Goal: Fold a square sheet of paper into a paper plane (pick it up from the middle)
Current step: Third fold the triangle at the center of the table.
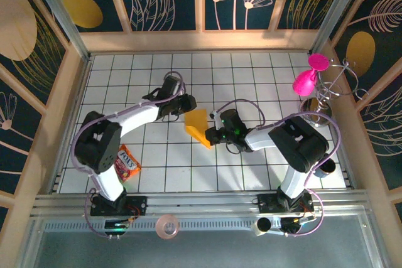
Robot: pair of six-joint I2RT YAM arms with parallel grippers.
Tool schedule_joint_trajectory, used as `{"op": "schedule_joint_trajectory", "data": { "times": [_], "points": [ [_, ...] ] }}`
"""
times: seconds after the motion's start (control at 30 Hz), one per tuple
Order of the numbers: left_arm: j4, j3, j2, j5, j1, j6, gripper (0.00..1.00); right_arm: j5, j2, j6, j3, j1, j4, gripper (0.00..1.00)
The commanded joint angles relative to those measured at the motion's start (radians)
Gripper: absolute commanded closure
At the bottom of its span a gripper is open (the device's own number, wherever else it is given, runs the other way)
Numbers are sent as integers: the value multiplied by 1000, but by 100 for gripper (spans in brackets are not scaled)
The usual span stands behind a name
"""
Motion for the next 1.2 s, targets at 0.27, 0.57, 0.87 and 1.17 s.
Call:
{"op": "schedule_joint_trajectory", "data": {
  "times": [0.27, 0.57, 0.87, 1.17],
  "points": [
    [173, -258, -110, 83, -50, -231, 75, -47, 34, 97, 87, 28, -91, 100],
    [242, -288, -71, 114, -67, -279, 83, -31, 34, 90, 94, 29, -106, 100],
    [255, -285, -36, 135, -75, -279, 84, -7, 3, 68, 109, 26, -125, 100],
    [261, -282, 1, 139, -76, -272, 84, 16, 3, 53, 110, 14, -136, 100]
  ]
}}
